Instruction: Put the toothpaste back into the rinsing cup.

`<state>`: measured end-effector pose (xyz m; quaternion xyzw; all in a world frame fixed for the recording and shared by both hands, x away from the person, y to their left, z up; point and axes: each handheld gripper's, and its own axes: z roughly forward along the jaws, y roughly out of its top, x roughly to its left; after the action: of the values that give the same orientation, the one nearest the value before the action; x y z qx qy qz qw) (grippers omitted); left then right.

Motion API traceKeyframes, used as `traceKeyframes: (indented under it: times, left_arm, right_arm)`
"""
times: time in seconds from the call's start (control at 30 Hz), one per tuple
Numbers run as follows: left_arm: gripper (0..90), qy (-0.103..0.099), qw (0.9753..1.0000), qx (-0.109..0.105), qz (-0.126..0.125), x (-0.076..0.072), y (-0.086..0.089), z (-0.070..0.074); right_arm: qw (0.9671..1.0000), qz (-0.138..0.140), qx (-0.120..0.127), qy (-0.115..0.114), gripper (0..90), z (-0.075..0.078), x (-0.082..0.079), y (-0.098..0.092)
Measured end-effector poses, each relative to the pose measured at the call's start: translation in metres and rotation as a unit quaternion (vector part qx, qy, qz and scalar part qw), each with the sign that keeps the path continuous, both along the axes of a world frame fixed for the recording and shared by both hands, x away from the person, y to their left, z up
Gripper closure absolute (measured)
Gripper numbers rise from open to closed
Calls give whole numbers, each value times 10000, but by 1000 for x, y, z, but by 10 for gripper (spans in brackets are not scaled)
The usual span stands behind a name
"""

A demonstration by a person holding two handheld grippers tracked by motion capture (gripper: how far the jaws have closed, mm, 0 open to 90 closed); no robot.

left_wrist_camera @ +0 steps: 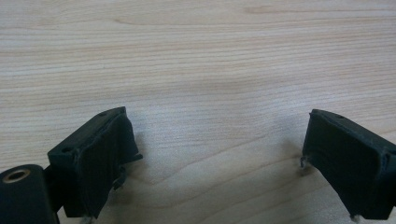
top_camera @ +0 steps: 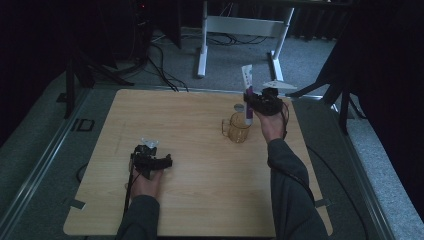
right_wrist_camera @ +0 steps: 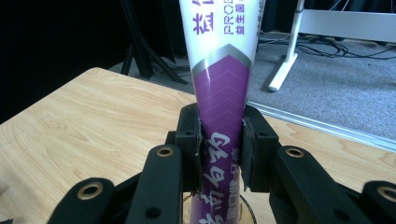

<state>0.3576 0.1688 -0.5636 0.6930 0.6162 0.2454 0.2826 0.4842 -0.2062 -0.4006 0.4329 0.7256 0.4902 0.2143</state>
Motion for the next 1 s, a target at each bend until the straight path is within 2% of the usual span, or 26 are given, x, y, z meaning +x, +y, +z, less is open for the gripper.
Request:
traceKeyframes:
  times: [0.63,1.0]
  left_arm:
    - [74,-2,10000,3,0,0,0,0]
    - [74,-3,10000,1,2,0,0,0]
  right_arm:
    - [10000,25,1,-22,716,-2,6,10]
    - [10000,-51,-12,-47,713,-5,6,11]
